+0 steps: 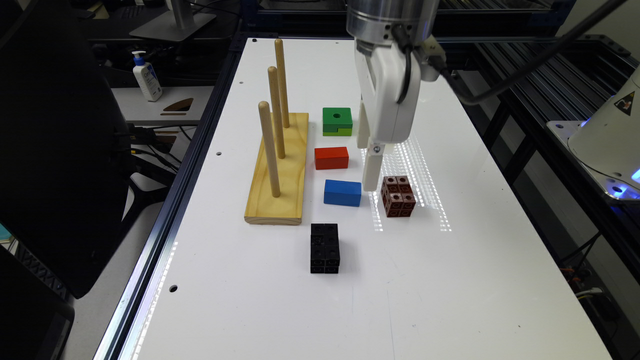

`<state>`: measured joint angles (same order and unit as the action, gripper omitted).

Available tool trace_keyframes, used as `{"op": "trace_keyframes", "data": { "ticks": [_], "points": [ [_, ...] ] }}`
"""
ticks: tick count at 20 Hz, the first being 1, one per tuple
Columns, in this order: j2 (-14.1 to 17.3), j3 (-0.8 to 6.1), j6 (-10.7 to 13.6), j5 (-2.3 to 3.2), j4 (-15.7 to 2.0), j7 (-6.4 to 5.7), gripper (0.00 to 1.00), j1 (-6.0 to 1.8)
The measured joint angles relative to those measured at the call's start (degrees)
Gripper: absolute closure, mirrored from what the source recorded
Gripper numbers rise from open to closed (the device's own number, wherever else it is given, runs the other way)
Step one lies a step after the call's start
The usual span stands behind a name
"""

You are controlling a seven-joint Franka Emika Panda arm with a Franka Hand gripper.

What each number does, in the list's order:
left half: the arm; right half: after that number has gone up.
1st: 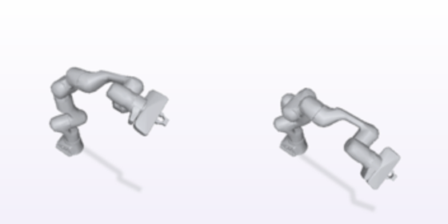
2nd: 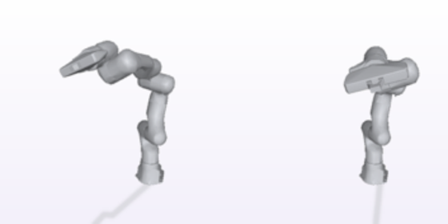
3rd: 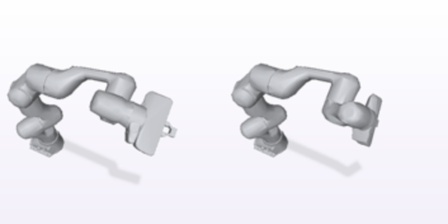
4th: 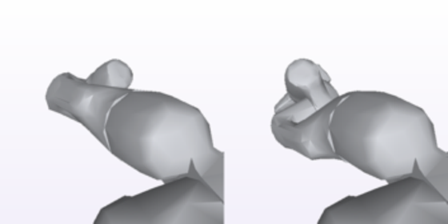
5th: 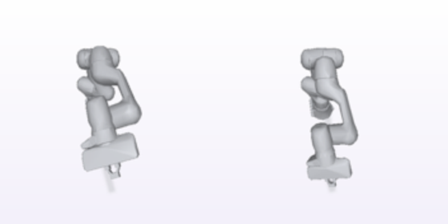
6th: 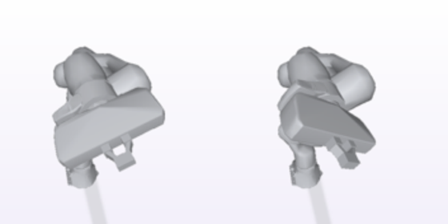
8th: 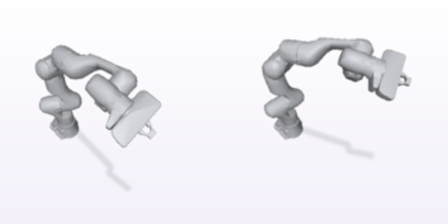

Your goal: Pick up narrow blue stick.

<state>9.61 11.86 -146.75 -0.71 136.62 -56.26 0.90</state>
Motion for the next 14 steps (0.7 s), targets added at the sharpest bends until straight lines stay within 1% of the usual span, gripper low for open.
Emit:
{"op": "trace_keyframes", "data": {
  "ticks": [6,12,14],
  "points": [
    [-0.03,-0.16,0.0,0.05,-0.61,0.0,0.0,-0.11],
    [0.08,-0.21,0.0,0.16,-1.09,0.03,0.0,-0.59],
    [0.85,-0.22,-0.43,0.26,-1.1,0.03,0.0,-0.7]
  ]
}}
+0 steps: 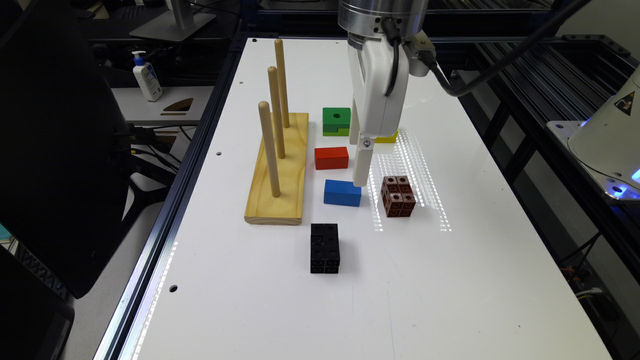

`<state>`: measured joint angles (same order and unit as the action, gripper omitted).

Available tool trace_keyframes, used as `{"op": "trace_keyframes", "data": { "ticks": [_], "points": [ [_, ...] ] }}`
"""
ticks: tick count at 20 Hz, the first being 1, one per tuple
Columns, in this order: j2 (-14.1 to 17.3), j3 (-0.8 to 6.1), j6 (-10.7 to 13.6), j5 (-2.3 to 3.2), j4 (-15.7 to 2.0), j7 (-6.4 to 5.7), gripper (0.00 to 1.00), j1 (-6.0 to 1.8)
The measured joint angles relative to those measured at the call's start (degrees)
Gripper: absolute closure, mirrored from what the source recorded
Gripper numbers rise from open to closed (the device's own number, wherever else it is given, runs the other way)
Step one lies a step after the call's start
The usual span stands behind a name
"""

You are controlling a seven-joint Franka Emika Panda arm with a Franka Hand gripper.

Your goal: Pick up narrow blue stick.

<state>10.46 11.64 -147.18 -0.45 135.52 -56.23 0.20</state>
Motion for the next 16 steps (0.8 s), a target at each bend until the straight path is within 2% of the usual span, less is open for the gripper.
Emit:
{"op": "trace_keyframes", "data": {
  "ticks": [5,11,16],
  "points": [
    [3.32,-0.22,-3.29,0.57,-0.09,0.0,0.0,-0.04],
    [4.38,-0.28,-3.9,0.8,-0.29,0.0,0.0,-0.04],
    [7.12,-0.43,-6.58,1.01,-0.36,0.0,0.0,-0.04]
  ]
}}
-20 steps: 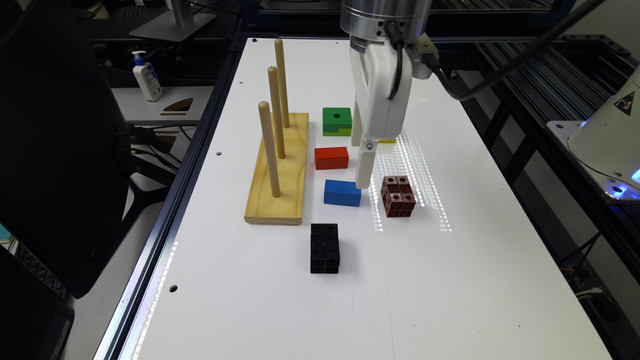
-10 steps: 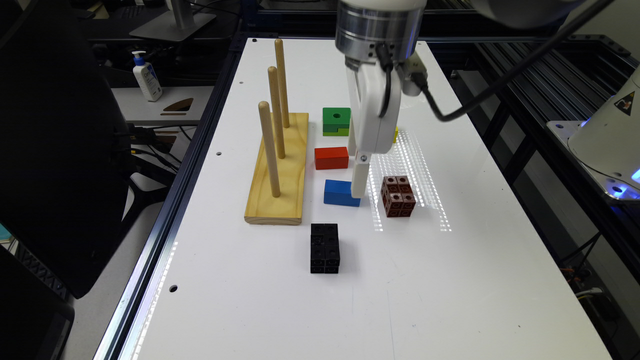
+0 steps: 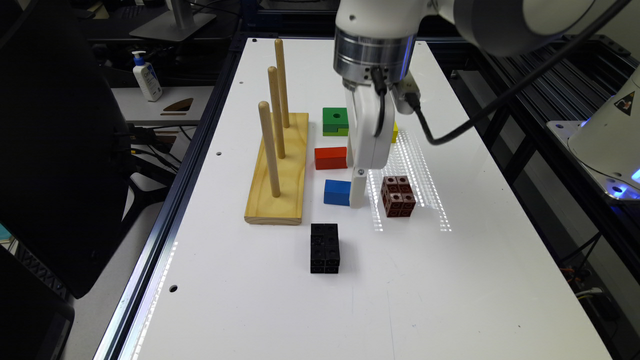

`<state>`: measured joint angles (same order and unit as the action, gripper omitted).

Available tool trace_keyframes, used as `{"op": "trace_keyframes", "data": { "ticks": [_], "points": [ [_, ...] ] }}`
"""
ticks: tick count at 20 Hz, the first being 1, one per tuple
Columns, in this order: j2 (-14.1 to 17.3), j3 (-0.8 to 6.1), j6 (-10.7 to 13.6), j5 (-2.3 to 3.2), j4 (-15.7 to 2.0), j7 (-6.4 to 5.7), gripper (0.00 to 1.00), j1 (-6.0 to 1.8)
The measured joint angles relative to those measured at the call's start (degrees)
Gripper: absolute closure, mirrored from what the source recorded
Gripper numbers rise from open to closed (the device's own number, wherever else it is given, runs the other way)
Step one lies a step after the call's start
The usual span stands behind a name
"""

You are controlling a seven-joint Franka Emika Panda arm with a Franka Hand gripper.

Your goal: Pick up narrow blue stick.

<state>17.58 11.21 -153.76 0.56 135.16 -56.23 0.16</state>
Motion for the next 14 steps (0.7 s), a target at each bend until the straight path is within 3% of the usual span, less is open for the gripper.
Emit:
{"op": "trace_keyframes", "data": {
  "ticks": [14],
  "points": [
    [0.43,-0.09,-0.25,0.01,-0.54,0.0,0.0,0.0]
  ]
}}
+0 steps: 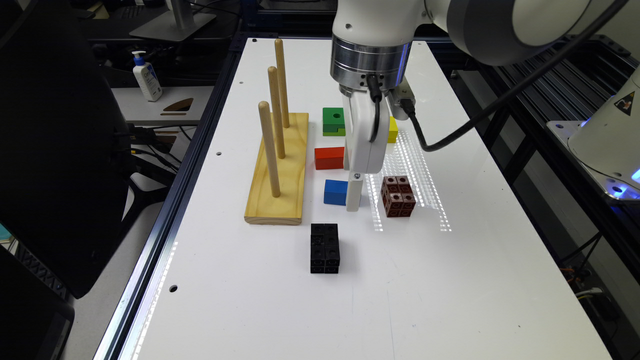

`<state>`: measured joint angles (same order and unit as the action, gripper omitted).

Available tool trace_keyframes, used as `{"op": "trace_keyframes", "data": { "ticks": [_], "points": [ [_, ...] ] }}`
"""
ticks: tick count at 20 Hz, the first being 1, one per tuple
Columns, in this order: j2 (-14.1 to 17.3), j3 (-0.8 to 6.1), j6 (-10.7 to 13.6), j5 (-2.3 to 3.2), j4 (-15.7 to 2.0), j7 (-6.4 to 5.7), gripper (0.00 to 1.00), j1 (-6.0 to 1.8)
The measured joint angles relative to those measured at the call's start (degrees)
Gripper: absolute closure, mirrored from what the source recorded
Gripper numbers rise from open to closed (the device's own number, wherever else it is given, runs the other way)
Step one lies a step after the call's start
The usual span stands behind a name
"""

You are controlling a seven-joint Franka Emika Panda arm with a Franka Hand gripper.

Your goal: Pick up narrow blue stick.

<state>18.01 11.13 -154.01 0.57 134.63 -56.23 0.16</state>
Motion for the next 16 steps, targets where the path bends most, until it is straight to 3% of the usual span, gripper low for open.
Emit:
{"op": "trace_keyframes", "data": {
  "ticks": [4,16],
  "points": [
    [0.44,-0.12,0.0,0.04,-0.38,0.0,0.0,0.0],
    [5.25,-0.54,-0.01,1.02,-4.63,0.02,0.0,0.01]
  ]
}}
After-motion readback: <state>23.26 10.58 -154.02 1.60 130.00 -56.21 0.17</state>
